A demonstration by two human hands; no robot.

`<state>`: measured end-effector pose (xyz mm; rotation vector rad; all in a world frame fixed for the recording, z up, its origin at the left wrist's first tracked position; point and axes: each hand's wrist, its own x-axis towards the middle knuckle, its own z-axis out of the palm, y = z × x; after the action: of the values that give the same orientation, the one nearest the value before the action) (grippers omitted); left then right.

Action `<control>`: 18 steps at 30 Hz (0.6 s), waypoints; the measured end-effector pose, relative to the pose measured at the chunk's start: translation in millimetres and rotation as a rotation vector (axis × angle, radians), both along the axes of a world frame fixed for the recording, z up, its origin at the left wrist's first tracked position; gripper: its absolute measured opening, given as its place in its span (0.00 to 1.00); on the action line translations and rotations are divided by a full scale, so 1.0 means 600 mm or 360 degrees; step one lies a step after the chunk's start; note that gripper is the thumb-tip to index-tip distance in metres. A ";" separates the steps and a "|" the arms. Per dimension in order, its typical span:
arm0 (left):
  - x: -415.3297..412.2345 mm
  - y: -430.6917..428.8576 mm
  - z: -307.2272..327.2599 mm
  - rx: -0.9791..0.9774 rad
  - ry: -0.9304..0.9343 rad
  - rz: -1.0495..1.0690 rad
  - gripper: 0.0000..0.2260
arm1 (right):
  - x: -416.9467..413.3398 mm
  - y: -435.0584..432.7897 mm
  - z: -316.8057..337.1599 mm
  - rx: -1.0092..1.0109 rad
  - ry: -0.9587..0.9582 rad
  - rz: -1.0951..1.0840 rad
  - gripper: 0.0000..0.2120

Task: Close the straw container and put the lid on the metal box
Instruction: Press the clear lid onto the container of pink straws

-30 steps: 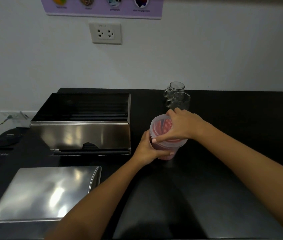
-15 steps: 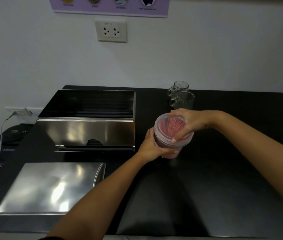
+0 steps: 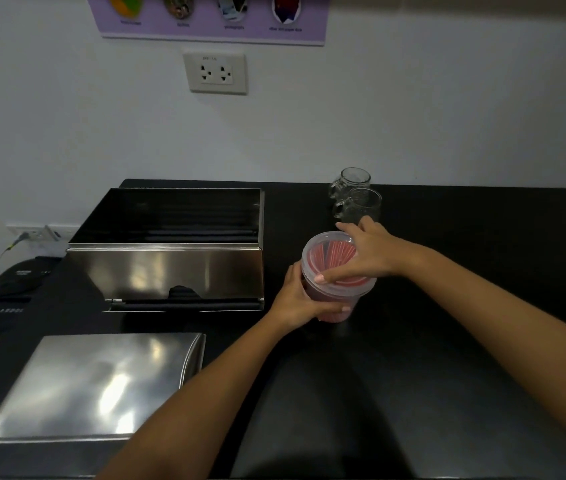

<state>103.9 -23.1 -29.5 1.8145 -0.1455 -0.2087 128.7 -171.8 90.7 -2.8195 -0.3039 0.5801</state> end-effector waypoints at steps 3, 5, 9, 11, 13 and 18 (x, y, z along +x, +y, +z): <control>0.001 0.002 0.000 0.0034 0.0031 -0.0021 0.45 | 0.005 -0.009 0.011 0.0166 0.0155 0.0076 0.59; 0.001 0.001 -0.001 0.0029 0.0052 -0.0016 0.46 | 0.009 -0.018 0.014 0.0185 0.0244 0.0153 0.57; -0.001 -0.001 -0.003 0.0025 0.0052 0.0012 0.46 | 0.014 -0.021 0.007 0.0189 0.0148 0.0245 0.53; -0.002 -0.001 -0.002 0.0013 0.0061 0.0013 0.47 | 0.014 -0.018 0.005 0.0146 0.0044 0.0249 0.52; -0.003 0.000 -0.002 -0.0002 0.0063 0.0009 0.45 | 0.013 -0.018 0.003 0.0095 -0.0002 0.0253 0.51; -0.007 -0.005 -0.002 0.0005 0.0043 0.0050 0.42 | 0.012 -0.019 0.003 -0.0002 -0.0082 0.0270 0.55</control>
<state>99.6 -26.1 -30.6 1.8152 -0.0975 -0.2108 135.8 -183.4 92.3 -2.8312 -0.5574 0.5427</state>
